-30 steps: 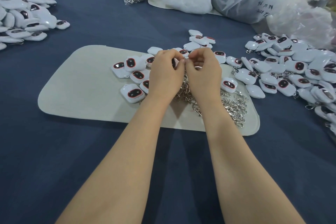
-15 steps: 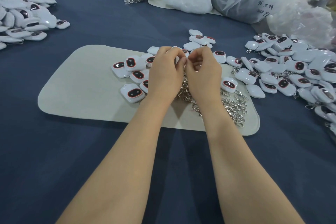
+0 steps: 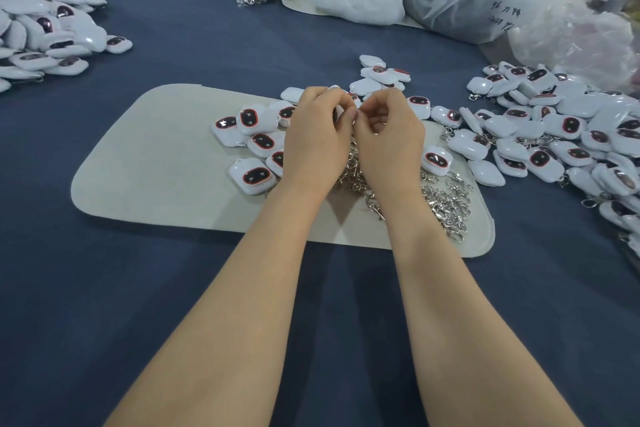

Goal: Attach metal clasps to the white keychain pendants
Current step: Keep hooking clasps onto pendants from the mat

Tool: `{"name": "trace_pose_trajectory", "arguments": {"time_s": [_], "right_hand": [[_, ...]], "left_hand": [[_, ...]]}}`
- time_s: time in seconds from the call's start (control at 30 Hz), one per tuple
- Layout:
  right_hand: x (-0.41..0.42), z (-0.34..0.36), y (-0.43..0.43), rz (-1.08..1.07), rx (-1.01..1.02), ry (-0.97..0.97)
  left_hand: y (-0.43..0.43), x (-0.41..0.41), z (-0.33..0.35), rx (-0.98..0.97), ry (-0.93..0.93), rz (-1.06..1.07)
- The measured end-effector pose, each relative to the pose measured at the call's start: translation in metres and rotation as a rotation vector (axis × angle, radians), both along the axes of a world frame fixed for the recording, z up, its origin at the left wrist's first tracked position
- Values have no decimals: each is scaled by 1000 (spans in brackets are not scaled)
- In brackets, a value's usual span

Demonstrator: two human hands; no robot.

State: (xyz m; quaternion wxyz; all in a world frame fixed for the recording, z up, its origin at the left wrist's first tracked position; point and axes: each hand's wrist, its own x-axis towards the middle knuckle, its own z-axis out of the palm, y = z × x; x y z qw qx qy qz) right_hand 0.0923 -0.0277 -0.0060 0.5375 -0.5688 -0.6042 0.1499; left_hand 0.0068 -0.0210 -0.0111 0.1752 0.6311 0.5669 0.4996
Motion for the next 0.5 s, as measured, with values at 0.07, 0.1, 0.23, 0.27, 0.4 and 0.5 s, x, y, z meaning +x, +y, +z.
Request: {"name": "trace_pose_trajectory", "arguments": {"time_s": [0.07, 0.1, 0.23, 0.27, 0.4, 0.5], "right_hand": [[1, 0, 1, -7, -17, 38], [2, 0, 2, -13, -24, 63], [4, 0, 2, -2, -25, 112], [3, 0, 2, 4, -23, 112], [2, 1, 1, 23, -11, 146], [2, 2, 0, 44, -7, 143]], "left_hand": [[0, 0, 1, -3, -13, -13], [-1, 0, 1, -8, -20, -21], [-1, 0, -1, -29, -17, -26], [-1, 0, -1, -28, -14, -26], [-1, 0, -1, -13, -22, -21], [-1, 0, 0, -4, -36, -11]]}}
